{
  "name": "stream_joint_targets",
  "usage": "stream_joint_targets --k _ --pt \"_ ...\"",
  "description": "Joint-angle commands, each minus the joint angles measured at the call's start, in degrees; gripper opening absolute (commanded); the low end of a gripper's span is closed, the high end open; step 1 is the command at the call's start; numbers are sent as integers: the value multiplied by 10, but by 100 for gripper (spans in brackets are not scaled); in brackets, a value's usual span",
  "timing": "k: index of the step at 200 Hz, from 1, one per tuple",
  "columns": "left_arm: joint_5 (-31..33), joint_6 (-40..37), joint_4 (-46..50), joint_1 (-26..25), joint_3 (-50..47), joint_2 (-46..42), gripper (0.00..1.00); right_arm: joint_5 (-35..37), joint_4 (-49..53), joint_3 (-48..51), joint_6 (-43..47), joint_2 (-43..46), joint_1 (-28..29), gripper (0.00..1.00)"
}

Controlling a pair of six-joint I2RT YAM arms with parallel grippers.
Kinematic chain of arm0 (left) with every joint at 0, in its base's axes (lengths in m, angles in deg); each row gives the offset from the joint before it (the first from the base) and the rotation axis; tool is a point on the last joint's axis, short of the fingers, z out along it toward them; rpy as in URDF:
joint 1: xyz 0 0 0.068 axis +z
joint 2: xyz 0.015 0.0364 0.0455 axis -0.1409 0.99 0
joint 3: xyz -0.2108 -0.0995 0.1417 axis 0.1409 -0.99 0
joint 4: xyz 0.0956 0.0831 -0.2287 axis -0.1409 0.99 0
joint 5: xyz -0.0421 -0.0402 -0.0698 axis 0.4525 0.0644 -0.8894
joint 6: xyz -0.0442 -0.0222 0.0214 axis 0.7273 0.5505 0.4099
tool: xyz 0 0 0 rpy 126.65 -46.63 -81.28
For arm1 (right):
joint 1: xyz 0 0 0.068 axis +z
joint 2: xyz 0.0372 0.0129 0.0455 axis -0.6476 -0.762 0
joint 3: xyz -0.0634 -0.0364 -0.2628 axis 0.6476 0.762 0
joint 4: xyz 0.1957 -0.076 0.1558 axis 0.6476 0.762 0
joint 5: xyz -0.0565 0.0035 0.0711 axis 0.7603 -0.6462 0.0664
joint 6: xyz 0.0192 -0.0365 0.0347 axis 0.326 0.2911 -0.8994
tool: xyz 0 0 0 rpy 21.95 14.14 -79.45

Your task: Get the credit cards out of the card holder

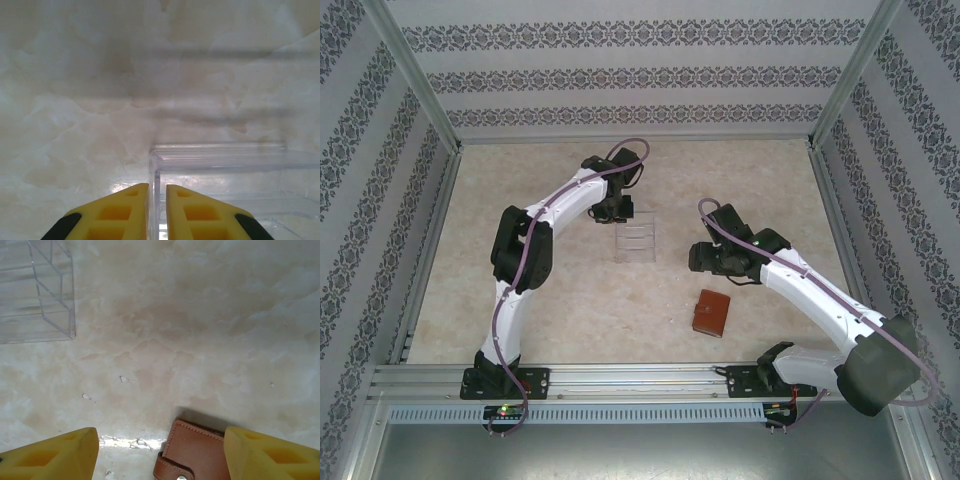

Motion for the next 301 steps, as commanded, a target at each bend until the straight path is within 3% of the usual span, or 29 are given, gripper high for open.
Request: stream_joint_targets --k 1,36,58,84,126,179,239,301 --pt "-11 -13 1 0 -16 -57 19 -24 25 16 -42 0 8 69" --pt "-16 -14 -37 0 -74 -117 24 -25 52 36 -98 -23 14 79" --pt "-27 -15 -67 0 -123 -161 34 -16 56 58 -119 -39 17 92" --pt "-33 -12 -106 1 -188 -214 43 -16 44 85 -135 -54 26 98" --pt "-84 -17 -194 1 -292 -279 53 -39 5 113 -152 -86 38 98" --pt "-105 7 -241 0 -360 -316 54 -46 -26 136 -163 -121 47 94" --pt "-90 0 -218 1 -373 -319 54 -34 -18 115 -168 -133 74 78" --pt "-51 8 -220 4 -442 -376 53 -35 -6 14 -173 -182 123 76"
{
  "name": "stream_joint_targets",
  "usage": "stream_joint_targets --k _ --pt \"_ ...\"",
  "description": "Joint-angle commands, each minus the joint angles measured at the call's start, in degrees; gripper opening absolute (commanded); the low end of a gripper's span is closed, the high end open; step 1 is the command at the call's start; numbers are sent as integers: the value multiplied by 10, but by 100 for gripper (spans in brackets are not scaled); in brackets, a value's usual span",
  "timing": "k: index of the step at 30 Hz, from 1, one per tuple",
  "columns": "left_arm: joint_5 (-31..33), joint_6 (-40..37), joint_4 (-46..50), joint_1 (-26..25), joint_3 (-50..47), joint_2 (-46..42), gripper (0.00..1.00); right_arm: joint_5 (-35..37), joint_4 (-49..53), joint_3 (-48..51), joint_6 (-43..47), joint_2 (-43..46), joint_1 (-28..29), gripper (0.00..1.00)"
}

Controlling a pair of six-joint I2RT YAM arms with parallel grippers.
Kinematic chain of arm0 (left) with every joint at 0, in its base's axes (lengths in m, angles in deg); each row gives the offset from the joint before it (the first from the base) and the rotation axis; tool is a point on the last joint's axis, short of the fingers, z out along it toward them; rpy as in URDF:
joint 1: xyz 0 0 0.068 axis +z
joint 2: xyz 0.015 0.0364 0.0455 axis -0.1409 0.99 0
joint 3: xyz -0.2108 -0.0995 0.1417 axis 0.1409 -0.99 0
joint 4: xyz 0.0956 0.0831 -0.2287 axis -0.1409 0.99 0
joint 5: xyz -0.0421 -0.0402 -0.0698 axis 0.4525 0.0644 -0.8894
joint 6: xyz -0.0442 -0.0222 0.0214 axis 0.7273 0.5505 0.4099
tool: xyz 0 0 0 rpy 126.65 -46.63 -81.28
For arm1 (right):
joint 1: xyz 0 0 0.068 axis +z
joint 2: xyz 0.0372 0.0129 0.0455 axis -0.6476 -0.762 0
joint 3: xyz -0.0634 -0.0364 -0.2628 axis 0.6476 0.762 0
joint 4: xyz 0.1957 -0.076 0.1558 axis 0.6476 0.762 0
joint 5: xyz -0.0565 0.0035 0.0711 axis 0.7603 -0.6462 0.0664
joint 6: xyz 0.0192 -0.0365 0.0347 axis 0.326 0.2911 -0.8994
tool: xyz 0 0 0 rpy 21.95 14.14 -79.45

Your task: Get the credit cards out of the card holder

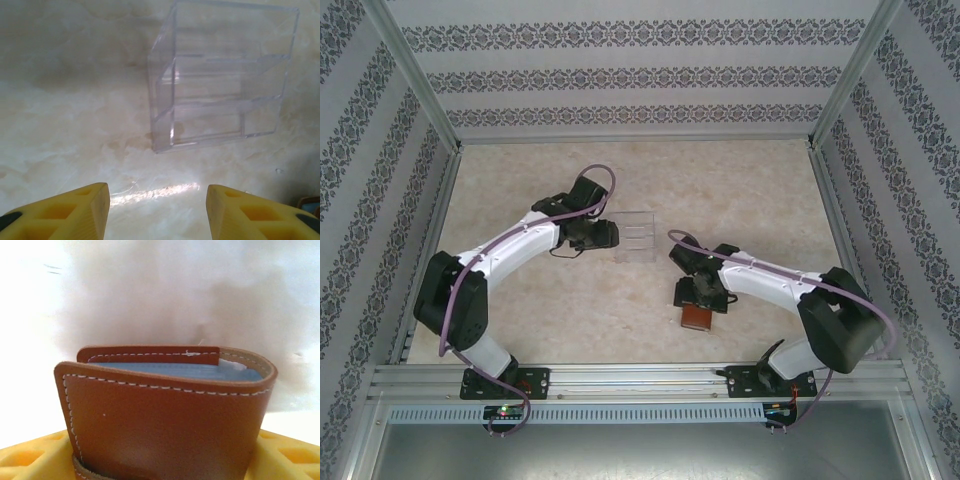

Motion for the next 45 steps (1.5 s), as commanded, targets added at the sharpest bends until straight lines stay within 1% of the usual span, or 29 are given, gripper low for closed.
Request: stream_joint_targets --k 1,7,11,15,19,27,35,40,45 --pt "26 8 0 4 -25 -37 53 2 10 -52 -10 -30 23 76" --pt "45 18 13 5 -72 -87 51 -10 12 -136 -8 -109 61 76" --pt "48 36 7 4 -123 -131 51 -14 17 -195 -10 -169 87 77" --pt "32 61 -10 4 -171 -161 51 -24 13 -236 -17 -212 103 77" --pt "15 74 -29 5 -200 -179 52 -23 13 -256 -18 -236 109 78" --pt "8 71 -26 4 -196 -171 52 -7 2 -248 -24 -243 109 79" --pt "-2 72 -26 1 -191 -164 52 -11 0 -246 -22 -243 109 84" --pt "-17 81 -37 -5 -186 -161 52 -22 -9 -245 -16 -216 107 92" --pt "-22 84 -34 -18 -166 -139 52 -32 -19 -234 -10 -172 100 95"
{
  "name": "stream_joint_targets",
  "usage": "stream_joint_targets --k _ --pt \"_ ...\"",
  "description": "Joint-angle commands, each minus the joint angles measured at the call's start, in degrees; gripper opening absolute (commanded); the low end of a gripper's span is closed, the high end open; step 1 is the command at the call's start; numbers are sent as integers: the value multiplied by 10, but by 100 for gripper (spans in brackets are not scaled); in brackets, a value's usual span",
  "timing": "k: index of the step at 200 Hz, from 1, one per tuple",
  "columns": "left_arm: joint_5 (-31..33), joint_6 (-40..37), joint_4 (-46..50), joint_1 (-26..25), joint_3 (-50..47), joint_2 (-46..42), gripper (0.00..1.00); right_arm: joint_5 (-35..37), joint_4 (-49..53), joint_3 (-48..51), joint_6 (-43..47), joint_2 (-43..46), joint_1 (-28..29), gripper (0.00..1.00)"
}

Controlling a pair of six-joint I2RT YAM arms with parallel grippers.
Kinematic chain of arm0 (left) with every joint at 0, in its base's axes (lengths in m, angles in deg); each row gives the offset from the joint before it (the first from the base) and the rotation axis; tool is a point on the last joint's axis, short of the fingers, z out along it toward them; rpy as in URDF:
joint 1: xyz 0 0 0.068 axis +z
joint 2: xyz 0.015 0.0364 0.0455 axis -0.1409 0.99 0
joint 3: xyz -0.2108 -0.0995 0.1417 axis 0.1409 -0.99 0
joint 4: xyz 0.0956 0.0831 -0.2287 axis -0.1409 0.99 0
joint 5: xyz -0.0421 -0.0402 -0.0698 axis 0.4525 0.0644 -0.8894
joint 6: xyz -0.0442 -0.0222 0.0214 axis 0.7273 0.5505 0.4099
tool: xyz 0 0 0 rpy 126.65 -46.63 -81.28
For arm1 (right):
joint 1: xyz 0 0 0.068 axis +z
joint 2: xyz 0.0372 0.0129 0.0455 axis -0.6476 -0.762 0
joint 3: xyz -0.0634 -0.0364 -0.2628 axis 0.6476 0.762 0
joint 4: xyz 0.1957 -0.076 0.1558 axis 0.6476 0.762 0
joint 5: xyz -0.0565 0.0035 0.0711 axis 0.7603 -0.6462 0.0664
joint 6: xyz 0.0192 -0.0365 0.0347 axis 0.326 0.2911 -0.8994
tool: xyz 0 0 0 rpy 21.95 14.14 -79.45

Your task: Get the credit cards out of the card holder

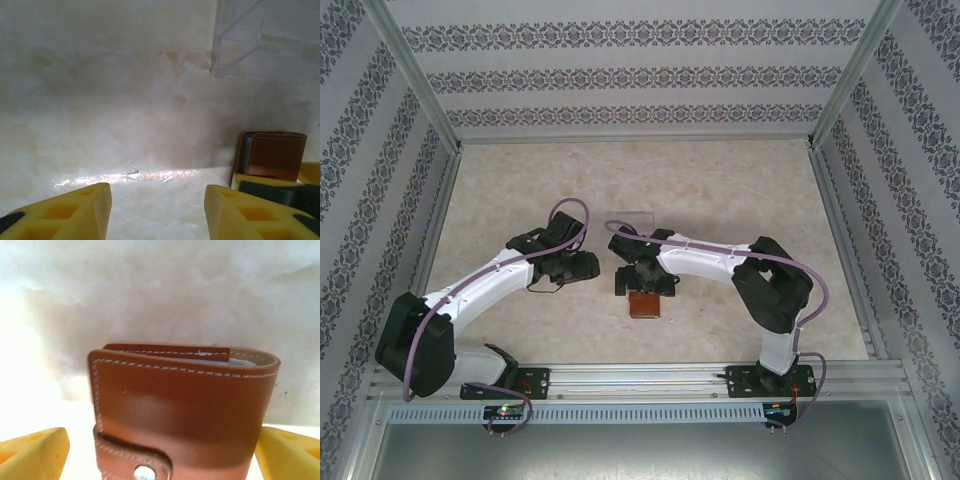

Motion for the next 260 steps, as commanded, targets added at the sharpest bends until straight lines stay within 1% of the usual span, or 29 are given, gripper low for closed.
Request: stream_joint_targets --k 1,25,42,74,103,125,155,191,220,260 --pt "-10 10 -20 -18 28 21 52 -6 -6 12 4 53 -6 95" --pt "-14 15 -32 -38 48 52 52 -17 -20 50 2 95 -20 95" --pt "-16 13 -24 -52 76 83 51 -30 -40 88 0 129 -33 93" --pt "-15 18 -5 -85 126 136 49 -81 -100 176 14 189 -69 87" --pt "-37 49 -19 -114 144 171 46 -139 -173 258 31 235 -119 77" --pt "-42 62 -4 -141 170 206 42 -176 -216 297 45 255 -155 68" --pt "-35 77 20 -176 199 245 37 -221 -245 311 74 251 -196 60" --pt "-24 93 43 -196 211 267 31 -268 -266 309 95 225 -225 54" --pt "-17 104 49 -199 206 274 29 -295 -279 305 101 203 -235 52" --pt "-8 97 66 -205 218 299 30 -303 -286 305 101 190 -236 51"
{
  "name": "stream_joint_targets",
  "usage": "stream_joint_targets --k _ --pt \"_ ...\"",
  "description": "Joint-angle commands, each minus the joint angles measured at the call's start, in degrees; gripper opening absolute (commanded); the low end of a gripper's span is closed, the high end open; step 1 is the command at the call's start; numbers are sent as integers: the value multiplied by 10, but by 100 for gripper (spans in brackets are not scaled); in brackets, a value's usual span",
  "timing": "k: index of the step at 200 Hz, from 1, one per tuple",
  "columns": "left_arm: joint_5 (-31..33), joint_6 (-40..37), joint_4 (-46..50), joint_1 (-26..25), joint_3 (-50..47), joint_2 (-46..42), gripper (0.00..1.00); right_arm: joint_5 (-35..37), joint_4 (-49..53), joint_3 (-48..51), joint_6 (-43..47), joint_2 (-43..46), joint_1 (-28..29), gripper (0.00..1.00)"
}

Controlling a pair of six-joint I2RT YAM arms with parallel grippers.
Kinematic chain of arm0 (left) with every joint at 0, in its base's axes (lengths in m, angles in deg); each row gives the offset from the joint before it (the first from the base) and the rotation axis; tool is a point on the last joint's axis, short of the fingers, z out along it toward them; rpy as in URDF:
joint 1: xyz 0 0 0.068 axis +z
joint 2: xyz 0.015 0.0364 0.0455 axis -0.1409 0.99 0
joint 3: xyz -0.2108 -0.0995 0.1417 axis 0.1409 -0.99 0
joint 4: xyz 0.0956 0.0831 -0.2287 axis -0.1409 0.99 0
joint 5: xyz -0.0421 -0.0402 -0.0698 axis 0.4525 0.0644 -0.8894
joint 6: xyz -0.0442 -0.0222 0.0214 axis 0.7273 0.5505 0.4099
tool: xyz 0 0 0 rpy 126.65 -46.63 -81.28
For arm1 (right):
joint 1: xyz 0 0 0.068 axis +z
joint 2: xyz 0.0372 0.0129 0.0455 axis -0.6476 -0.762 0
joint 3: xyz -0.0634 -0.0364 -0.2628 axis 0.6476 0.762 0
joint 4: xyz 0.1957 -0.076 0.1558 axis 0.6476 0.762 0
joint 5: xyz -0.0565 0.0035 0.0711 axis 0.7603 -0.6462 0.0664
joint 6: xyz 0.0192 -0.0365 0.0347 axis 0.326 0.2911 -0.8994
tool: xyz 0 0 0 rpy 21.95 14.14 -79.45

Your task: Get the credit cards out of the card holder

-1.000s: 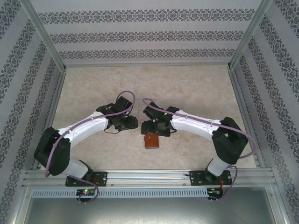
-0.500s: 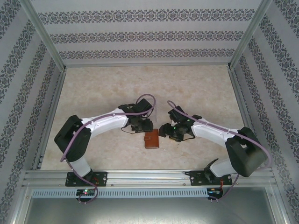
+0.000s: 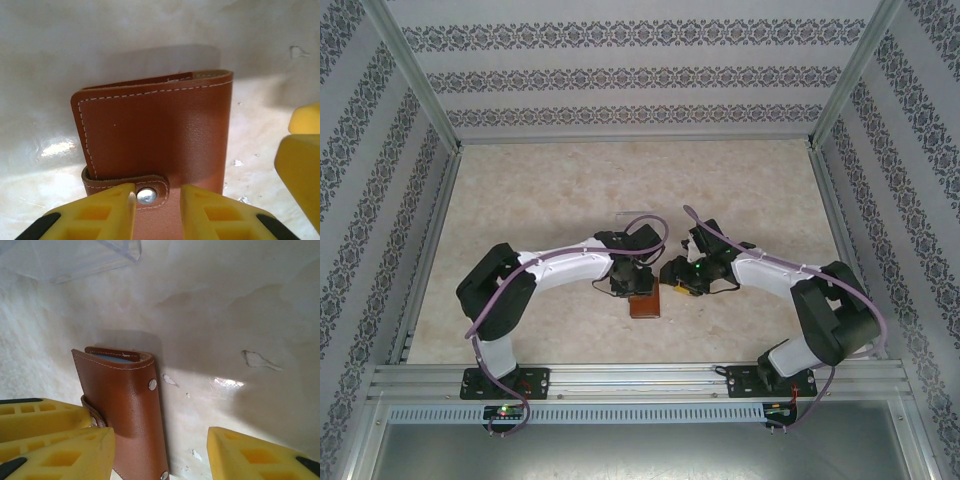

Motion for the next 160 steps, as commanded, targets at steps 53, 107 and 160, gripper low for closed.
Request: stream_joint_targets --k 53,107,160 --pt "18 0 58 -13 30 48 30 -31 -27 -1 6 -25 -2 51" --pt "20 -4 60 -14 25 49 17 -41 -36 -14 3 -50 10 48" --pt "21 -5 51 -13 20 41 8 -62 -73 -19 -11 -68 30 46"
